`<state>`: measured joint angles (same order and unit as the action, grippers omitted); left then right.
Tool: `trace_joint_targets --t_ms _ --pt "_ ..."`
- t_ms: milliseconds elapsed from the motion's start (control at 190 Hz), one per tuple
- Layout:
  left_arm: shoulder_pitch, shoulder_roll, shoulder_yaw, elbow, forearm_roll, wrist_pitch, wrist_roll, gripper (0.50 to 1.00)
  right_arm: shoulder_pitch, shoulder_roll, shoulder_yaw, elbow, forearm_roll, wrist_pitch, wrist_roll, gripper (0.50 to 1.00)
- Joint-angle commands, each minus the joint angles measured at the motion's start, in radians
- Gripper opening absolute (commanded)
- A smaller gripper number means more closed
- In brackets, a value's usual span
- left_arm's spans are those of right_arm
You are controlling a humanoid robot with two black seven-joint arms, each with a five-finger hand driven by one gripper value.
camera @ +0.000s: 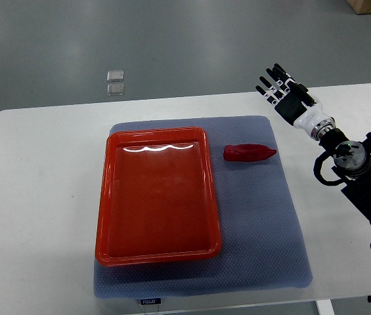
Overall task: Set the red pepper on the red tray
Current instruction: 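Raise the right hand and move it toward the red pepper, then lower the right hand onto the red pepper and close fingers around it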
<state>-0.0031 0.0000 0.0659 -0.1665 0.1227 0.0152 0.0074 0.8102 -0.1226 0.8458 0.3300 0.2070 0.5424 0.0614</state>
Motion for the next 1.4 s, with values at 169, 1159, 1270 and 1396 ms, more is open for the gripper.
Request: trace_joint_targets --t_ms 169,1159,1270,1396 --pt "0.0 0.0 -0.001 -0.005 0.0 0.0 0.0 1.0 0.004 0.0 -0.002 0.001 -0.003 -0.001 0.0 0.934" --pt "0.0 0.0 0.0 -0.002 0.0 0.0 0.0 1.0 0.026 -0.244 -0.249 0.521 -1.43 -0.163 0.026 0.93" --pt "0.0 0.0 0.0 -0.002 0.0 0.0 0.0 1.0 0.02 -0.243 -0.294 0.521 -1.468 -0.223 0.029 0.93" --pt "0.0 0.0 0.0 -0.002 0.0 0.0 0.002 1.0 0.011 -0.243 -0.34 0.521 -1.492 -0.288 0.032 0.926"
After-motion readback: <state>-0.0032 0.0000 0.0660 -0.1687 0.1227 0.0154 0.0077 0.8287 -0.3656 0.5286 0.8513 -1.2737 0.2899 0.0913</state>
